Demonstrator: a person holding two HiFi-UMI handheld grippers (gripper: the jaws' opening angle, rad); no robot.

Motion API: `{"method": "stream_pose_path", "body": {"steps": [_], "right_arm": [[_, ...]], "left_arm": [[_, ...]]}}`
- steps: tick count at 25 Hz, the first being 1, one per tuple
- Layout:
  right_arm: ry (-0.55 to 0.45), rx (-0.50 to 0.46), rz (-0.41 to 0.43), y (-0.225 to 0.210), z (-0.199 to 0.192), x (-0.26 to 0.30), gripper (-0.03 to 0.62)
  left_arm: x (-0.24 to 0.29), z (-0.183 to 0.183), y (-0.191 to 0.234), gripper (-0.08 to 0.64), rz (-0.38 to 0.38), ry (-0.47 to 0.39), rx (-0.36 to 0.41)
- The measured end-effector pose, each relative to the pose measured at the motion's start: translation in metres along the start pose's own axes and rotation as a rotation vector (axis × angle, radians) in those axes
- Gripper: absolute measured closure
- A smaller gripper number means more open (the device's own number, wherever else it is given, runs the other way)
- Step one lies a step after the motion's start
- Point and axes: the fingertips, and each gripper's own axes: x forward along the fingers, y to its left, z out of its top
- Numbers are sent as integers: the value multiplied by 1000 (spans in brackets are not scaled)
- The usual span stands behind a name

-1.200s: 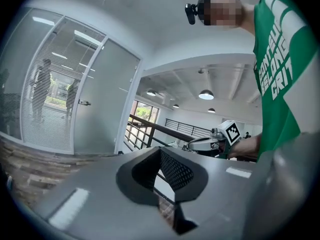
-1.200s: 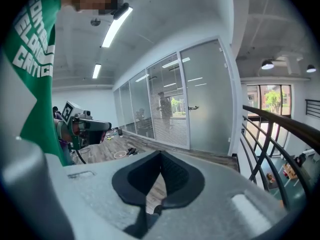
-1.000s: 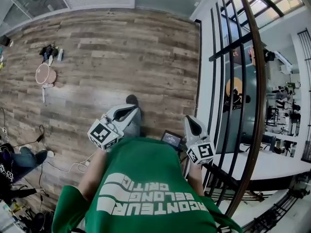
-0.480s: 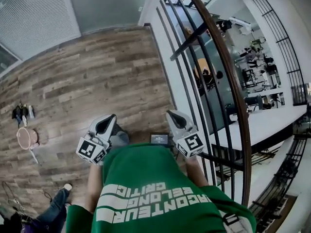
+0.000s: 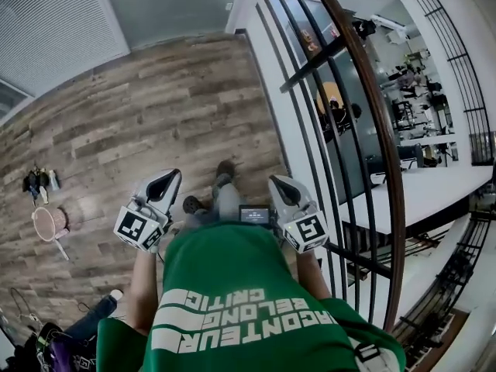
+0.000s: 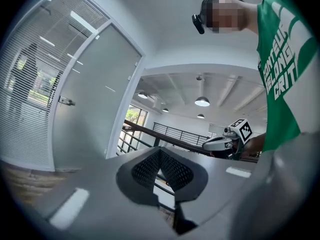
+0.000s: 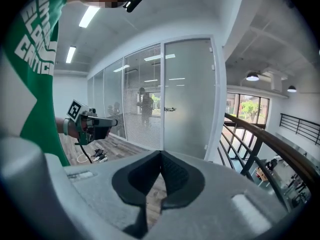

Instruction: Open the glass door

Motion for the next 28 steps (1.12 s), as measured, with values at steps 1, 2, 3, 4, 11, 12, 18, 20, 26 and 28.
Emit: {"method": "stream_pose_path", "body": {"steps": [1,2,3,4,11,12,18,20,26,28], "right_arm": [[-5,1,-3,-8,4,4,601],[-10,1,1,-16,7,10,601],[-14,-1,14,-24,9,18,601],[-20,-2,35,-31,10,30,601],[-77,-28,151,-106,47,132,601],[-73,-36,178,-116,61,150,601],[-69,-74,327,-143,100,238,601],[-66,-79,361,-151,105,256,601],[-82,-91,415,-182,118,293,601],[-94,-87,411,-193,121,299,601]], "left_arm": [[4,1,2,545,2,0,-3],[7,2,4,545,11,0,-8],[9,0,7,545,29,1,-15],[10,-4,11,545,57,4,-23],[73,-8,53,545,118,29,-36],[82,-1,61,545,125,42,-45],[106,21,111,545,276,40,-88],[121,27,121,545,293,34,-80],[162,44,150,545,339,12,-60],[175,48,156,545,331,3,-57]]}}
